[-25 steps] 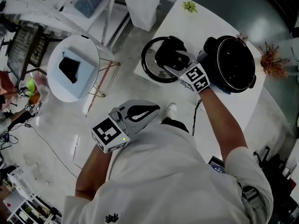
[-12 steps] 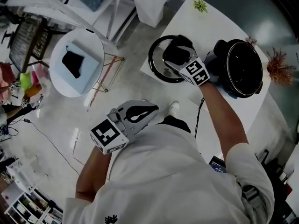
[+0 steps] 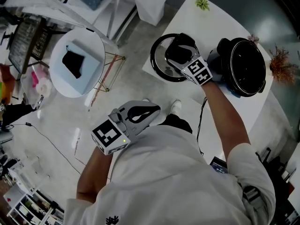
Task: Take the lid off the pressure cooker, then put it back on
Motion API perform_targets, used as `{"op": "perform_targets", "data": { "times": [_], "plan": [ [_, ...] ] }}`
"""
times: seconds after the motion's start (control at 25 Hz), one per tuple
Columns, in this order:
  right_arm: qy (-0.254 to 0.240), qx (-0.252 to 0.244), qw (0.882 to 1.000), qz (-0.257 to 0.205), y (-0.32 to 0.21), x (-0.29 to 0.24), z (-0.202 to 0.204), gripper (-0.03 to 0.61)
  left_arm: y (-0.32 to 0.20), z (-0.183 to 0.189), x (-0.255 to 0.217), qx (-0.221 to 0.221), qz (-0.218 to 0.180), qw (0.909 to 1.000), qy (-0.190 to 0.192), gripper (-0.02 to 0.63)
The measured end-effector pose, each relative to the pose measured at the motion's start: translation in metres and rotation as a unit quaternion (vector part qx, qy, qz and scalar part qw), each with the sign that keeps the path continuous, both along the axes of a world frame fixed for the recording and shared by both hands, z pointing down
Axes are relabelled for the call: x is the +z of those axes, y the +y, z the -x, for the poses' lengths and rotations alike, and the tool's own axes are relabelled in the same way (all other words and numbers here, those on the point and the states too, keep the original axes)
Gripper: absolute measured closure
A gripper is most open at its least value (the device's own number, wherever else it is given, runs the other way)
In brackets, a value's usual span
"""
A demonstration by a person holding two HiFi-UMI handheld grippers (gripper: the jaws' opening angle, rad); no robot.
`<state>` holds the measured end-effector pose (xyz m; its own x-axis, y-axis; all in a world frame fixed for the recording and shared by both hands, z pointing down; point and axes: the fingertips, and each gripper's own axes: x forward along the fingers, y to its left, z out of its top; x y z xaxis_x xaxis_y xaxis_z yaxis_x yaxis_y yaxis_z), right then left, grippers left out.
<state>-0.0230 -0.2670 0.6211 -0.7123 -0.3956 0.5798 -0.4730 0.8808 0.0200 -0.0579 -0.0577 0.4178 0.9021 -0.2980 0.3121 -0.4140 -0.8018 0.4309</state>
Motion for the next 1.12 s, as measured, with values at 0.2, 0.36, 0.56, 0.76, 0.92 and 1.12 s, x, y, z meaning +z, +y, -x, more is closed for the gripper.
{"op": "perform_targets", "data": {
  "times": [0.2,0.36,0.56,0.76,0.92,1.12],
  "plan": [
    [0.006,0.001,1.000,0.004,0.000,0.000,0.000,0.287,0.002,0.001,-0.001,0.001,0.000,1.0000,0.001,0.607],
    [0.013,-0.007,1.000,0.008,0.003,-0.004,0.002,0.287,0.004,0.006,-0.003,0.001,-0.003,1.0000,0.000,0.607],
    [0.007,-0.020,1.000,0.001,0.009,-0.027,0.011,0.287,0.007,0.006,-0.006,0.005,-0.010,0.9999,0.006,0.607],
    [0.005,-0.023,1.000,-0.003,0.012,-0.060,0.019,0.287,0.008,0.004,-0.014,0.016,-0.022,0.9995,0.015,0.607],
    [0.003,-0.022,1.000,-0.008,0.014,-0.093,0.022,0.287,0.009,0.005,-0.020,0.024,-0.031,0.9989,0.024,0.607],
    [0.006,-0.022,1.000,-0.018,0.019,-0.138,0.021,0.287,0.015,0.001,-0.029,0.043,-0.047,0.9974,0.035,0.608]
  ]
}}
